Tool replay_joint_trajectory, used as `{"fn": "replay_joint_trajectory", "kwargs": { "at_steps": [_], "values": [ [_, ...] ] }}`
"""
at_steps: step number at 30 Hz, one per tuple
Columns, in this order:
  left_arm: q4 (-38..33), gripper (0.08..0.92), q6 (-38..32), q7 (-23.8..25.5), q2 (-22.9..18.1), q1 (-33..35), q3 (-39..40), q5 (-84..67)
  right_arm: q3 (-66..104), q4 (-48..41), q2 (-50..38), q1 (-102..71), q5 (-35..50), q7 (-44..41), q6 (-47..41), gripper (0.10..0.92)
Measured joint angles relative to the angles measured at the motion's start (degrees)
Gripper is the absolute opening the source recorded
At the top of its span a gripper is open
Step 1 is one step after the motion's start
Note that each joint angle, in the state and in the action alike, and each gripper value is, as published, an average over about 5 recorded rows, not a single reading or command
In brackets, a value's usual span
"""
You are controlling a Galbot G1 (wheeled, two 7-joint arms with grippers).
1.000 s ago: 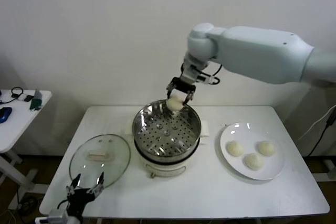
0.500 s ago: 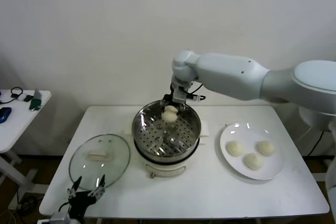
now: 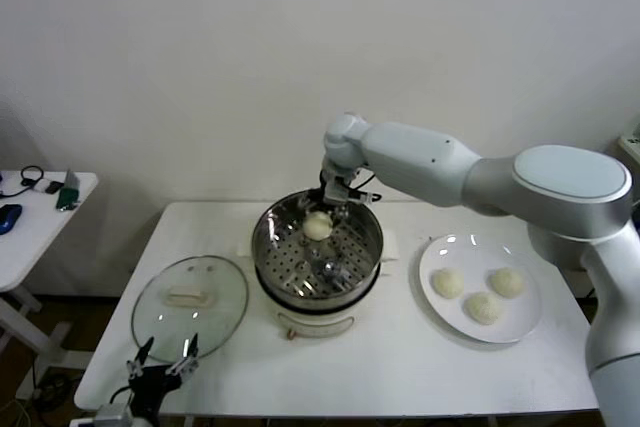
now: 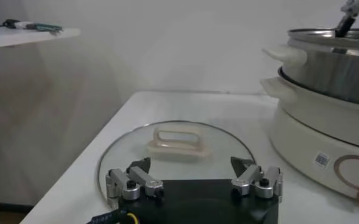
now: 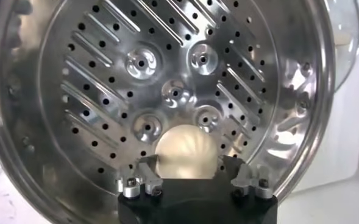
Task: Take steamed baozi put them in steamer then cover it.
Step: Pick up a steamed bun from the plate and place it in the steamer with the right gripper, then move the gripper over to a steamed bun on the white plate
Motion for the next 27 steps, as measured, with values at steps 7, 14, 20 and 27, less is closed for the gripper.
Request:
{"fn": "replay_joint_trajectory", "kwargs": {
  "at_steps": [7,14,20,27],
  "values": [
    [-0.8,0.823,0.65,0.01,-0.08,0.23,0.01,0.17,-7.37,5.69,-5.88,9.52,16.0,-6.05,-5.37,0.823],
    [-0.93,0.823,0.87,0.0,0.04,0.18,0.02,0.22,-19.61,14.43,-16.82,21.12,30.54,-7.79,-19.04,0.823],
    [-1.19,0.823,0.91,0.0,0.11,-0.28,0.06,0.18,-28.88,22.38,-27.36,25.92,35.04,-5.44,-31.46,0.823],
    [-0.68,0.823,0.62,-0.04,-0.24,-0.76,-0.01,0.17,-29.24,27.98,-37.27,21.33,36.43,-0.32,-42.61,0.823]
  ]
}}
